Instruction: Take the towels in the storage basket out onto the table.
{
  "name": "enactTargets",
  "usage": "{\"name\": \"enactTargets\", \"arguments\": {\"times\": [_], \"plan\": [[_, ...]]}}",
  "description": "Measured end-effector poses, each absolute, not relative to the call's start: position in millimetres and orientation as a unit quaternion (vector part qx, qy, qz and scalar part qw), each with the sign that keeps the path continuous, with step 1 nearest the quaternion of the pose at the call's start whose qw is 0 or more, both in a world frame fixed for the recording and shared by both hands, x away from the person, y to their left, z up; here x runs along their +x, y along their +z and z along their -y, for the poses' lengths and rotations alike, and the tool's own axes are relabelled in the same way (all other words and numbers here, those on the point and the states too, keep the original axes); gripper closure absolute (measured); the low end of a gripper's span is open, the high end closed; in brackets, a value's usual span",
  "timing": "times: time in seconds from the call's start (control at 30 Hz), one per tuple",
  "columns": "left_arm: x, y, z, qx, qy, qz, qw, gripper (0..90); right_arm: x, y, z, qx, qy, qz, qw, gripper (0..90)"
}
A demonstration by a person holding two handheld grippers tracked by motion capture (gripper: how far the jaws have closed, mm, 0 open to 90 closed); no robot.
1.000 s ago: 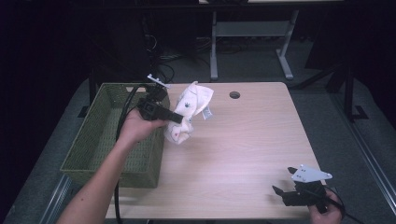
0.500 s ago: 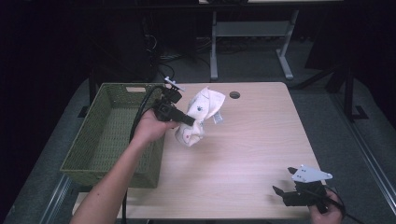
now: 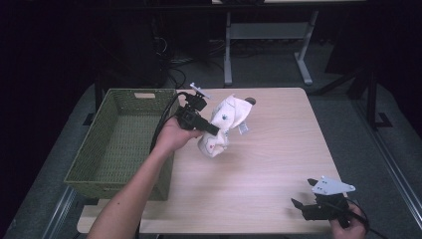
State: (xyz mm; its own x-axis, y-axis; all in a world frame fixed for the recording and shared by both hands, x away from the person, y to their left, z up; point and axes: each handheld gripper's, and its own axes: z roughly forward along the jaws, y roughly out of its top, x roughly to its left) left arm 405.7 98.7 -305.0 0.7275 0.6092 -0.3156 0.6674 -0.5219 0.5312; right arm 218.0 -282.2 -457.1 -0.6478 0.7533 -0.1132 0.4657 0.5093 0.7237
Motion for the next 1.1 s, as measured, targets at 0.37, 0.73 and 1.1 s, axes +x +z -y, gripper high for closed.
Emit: {"name": "enactTargets", "arguments": {"times": [0.37,0.73,1.1], "plan": [[409,-316,-74,0.875,-0.059,-0.358,0.321,76.1,217,-456,285,0.364,0.341,-0.84,0.215,14.0],[409,-335,-57,0.882,-0.078,-0.348,0.309,76.0,216,-455,287,0.366,0.342,-0.838,0.215,14.0],[414,-356,-42,0.877,-0.094,-0.358,0.307,76.0,216,-456,286,0.366,0.343,-0.838,0.214,14.0]]}}
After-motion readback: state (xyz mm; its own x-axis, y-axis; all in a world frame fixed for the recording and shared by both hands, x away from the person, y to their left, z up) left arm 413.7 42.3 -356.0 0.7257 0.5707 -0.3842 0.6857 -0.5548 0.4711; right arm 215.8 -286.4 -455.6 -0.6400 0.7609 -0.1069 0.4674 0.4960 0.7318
